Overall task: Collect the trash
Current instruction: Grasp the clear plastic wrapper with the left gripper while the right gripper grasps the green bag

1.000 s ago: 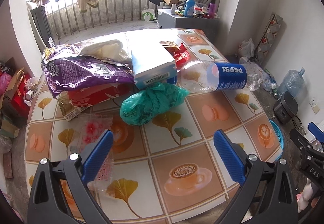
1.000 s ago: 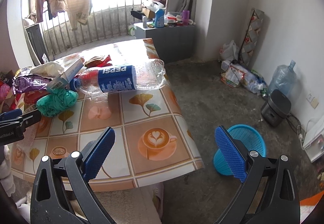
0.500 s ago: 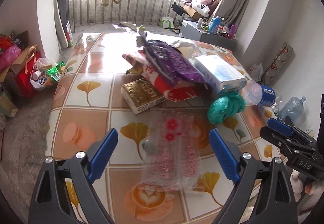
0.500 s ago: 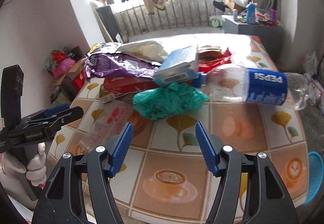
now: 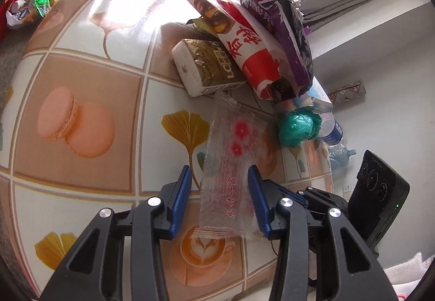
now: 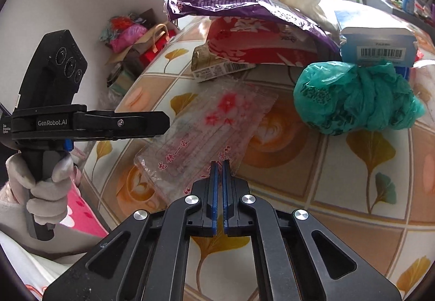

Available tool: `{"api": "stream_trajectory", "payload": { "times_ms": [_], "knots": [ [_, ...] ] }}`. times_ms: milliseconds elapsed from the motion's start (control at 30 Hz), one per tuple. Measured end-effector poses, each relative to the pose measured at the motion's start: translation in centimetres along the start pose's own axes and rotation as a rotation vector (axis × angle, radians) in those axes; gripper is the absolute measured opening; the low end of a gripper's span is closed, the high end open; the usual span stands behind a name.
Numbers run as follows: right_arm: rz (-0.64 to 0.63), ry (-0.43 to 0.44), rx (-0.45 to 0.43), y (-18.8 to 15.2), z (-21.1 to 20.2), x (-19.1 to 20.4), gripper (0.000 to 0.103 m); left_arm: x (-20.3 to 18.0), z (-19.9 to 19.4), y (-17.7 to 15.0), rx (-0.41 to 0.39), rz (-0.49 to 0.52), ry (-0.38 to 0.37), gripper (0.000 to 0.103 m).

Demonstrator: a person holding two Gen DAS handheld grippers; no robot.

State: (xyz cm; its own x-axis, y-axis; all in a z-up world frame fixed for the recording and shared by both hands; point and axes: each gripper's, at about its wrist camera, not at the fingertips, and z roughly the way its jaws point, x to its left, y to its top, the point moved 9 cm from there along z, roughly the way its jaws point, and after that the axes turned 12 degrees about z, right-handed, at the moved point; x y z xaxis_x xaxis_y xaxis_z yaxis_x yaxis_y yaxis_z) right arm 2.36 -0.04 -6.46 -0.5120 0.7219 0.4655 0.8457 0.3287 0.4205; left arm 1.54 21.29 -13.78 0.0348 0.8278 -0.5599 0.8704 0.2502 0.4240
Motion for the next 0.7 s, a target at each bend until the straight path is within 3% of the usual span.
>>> {"api": "stream_trajectory", "payload": {
  "times_ms": [133,267,300,333,433,567,700],
  "knots": [
    [-0.010,0.001,0.003,0.1,-0.3,-0.1,0.001,-0.5,0.3,0.1,0.019,-0.025,-0.092,0.039],
    [0.016,0.025,0.009,0.4,0.0,-0.7,0.000,-1.7,-0.4,0.6,0.021,-0.107,-0.348,0.037],
    [0.022,0.032,0.009,0.3,0.0,-0.8,0.000,-2.2,-0.5,0.5,0.024,-0.105,-0.380,0.037],
    [0.028,0.038,0.010,0.3,-0.3,-1.0,0.000,-2.6,-0.3,0.4,0.036,-0.088,-0.380,0.037],
    [0.044,0.053,0.012,0.2,0.0,-1.1,0.000,-2.8,0.6,0.3,0.058,-0.019,-0.262,0.035],
    [0.061,0.045,-0.007,0.2,-1.2,-2.1,0.001,-3.2,1.0,0.8,0.044,0.041,-0.185,0.010],
    [0.126,0.017,-0.126,1.4,-4.8,-4.6,0.004,-4.8,0.8,1.3,0.016,0.124,-0.165,0.007]
  ]
}}
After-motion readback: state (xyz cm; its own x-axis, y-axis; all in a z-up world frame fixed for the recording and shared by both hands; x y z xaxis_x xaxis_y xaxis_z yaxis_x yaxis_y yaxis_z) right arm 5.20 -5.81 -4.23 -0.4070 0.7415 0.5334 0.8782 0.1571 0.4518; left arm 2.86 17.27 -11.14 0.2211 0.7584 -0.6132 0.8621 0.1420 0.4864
